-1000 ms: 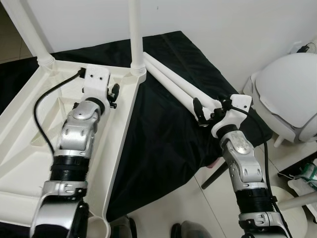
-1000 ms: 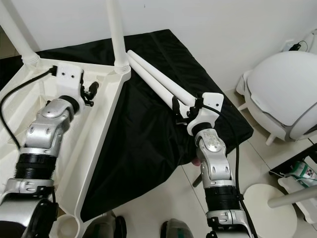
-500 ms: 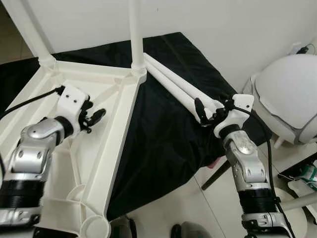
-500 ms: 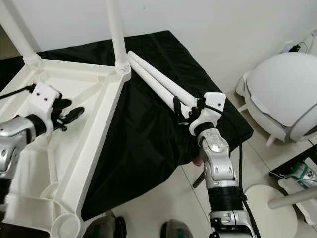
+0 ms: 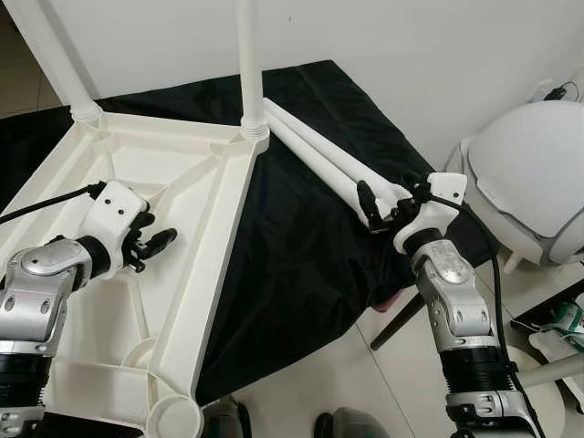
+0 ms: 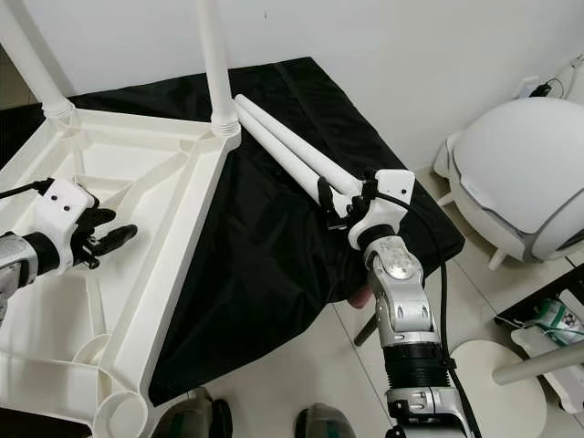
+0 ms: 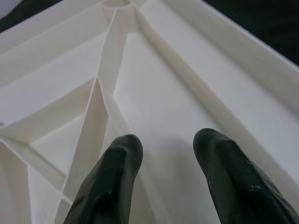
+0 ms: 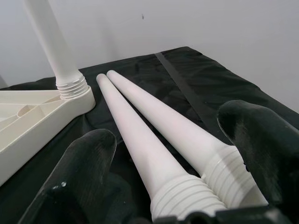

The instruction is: Building children table

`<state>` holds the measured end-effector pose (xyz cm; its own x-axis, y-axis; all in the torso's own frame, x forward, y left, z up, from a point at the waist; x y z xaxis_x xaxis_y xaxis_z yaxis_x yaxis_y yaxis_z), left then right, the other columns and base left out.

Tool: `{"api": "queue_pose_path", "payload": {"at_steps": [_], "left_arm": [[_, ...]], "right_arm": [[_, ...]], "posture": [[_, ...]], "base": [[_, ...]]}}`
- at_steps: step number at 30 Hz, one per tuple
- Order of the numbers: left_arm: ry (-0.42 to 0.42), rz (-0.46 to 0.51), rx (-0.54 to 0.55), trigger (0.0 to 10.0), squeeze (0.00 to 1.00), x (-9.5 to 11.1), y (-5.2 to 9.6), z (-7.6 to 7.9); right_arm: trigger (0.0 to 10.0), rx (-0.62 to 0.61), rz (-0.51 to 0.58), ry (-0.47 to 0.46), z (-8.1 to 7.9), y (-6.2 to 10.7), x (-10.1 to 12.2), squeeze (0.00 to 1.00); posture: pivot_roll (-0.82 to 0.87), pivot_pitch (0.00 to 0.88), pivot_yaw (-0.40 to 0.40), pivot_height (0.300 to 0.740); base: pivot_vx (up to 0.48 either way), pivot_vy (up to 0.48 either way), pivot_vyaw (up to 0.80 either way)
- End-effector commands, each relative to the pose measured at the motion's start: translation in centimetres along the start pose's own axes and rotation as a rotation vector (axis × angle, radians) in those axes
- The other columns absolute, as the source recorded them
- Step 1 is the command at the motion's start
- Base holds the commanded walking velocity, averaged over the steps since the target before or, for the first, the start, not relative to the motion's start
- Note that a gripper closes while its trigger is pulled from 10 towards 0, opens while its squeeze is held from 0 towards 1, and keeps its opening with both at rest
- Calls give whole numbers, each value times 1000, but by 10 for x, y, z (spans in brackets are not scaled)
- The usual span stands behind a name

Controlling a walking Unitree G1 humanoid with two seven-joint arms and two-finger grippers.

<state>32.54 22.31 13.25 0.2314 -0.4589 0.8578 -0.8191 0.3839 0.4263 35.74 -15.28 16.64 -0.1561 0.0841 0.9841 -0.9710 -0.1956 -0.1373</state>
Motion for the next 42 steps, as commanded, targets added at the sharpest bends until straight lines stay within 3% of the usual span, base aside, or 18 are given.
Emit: {"api": "queue_pose_path", "payload": {"at_steps": [1, 9, 16, 19, 27, 28, 29, 30, 31, 38, 41, 42], "left_arm": [[-1, -39, 110, 10000, 0, -7, 3, -17], [17, -116, 189, 10000, 0, -22, -1, -28], [16, -171, 191, 10000, 0, -32, -1, -30], [21, -189, 177, 10000, 0, -30, -11, -22], [141, -229, 228, 10000, 0, -25, -32, -17], [158, -233, 240, 9059, 0, -24, -35, -16], [175, -234, 247, 6706, 0, -22, -38, -16], [198, -231, 265, 1020, 0, -20, -41, -17], [228, -227, 287, 0, 0, -18, -43, -20], [322, -208, 373, 0, 0, -14, -46, -31], [441, -189, 500, 0, 0, -16, -45, -46], [441, -189, 500, 0, 0, -16, -45, -46]], "right_arm": [[10000, 6, -11, -5, 0, 0, -2, 0], [10000, -1, -10, -7, 1, 1, -1, 0], [10000, -5, -11, -7, 2, 1, -1, 0], [10000, -8, -10, -9, 3, 1, -1, 0], [10000, -10, -10, -15, 1, 1, 0, 0], [10000, -10, -10, -16, 1, 1, -1, 0], [10000, -11, -10, -17, 1, 2, -1, 0], [10000, -12, -10, -18, 0, 2, -1, 0], [10000, -13, -10, -19, 0, 2, -1, 0], [10000, -17, -10, -23, 0, 3, -1, 0], [10000, -28, -11, -29, 0, 5, -2, 0], [10000, -28, -11, -29, 0, 5, -2, 0]], "posture": [[-64, 30, 10, 740], [-70, 35, 14, 740], [-73, 36, 16, 740], [-76, 37, 19, 740], [-78, 38, 24, 740], [-78, 38, 25, 740], [-79, 38, 27, 740], [-81, 38, 31, 740], [-82, 38, 35, 740], [-85, 38, 41, 740], [-91, 37, 51, 740], [-91, 37, 51, 740]], "base": [[0, 0, 0], [0, 0, 0], [0, 0, 0], [0, 0, 0], [0, 0, 0], [0, 0, 0], [0, 0, 0], [0, 0, 0], [0, 0, 0], [0, 0, 0], [0, 0, 0], [0, 0, 0]]}}
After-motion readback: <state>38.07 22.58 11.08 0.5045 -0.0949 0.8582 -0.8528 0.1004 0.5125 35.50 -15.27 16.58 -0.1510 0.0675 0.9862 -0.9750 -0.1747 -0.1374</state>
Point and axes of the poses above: a point about 5 cm out from each wrist's last joint towards the gripper, its own y axis pointing back from the gripper into the wrist, its own x axis along the axis of the wrist's last joint, z = x × y, the point moved 5 cm from there along -y, pointing out of the wrist towards the gripper, and after that the axes turned 1 degree about y, right-handed, at the moved point
